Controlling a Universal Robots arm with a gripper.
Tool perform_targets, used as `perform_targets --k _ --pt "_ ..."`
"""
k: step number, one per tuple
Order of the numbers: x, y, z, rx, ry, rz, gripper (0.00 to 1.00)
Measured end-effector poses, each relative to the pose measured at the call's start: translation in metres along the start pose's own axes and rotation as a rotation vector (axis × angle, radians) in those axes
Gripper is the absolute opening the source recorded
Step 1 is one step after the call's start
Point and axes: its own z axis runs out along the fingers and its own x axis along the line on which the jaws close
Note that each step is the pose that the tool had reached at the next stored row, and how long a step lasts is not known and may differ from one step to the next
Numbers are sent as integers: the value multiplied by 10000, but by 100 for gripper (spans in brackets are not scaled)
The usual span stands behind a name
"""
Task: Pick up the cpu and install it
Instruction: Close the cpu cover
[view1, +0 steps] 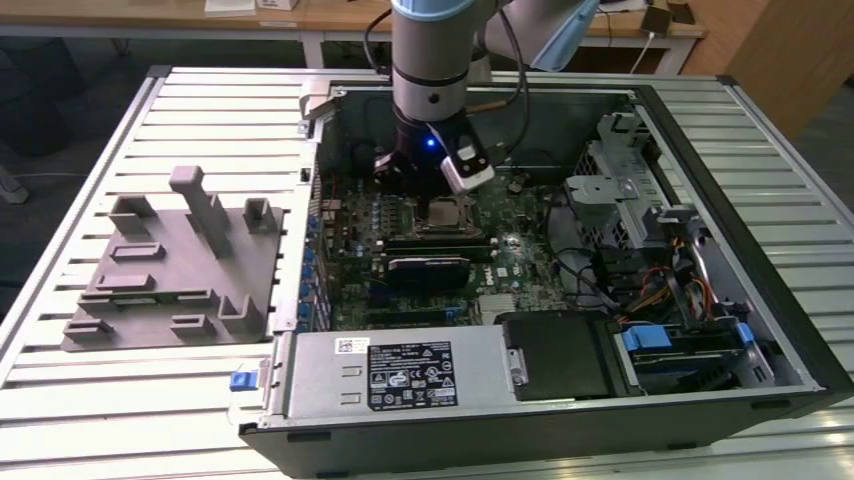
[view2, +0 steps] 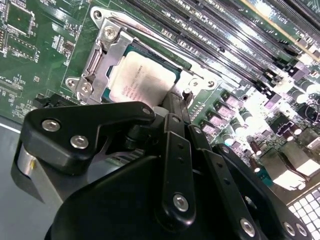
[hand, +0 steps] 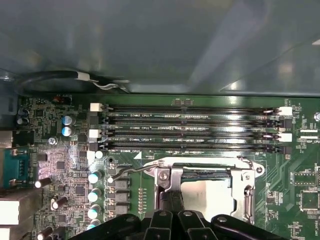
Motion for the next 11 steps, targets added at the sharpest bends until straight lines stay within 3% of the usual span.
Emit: perform_targets --k 11 --pt "23 -1 21 -8 4 -8 11"
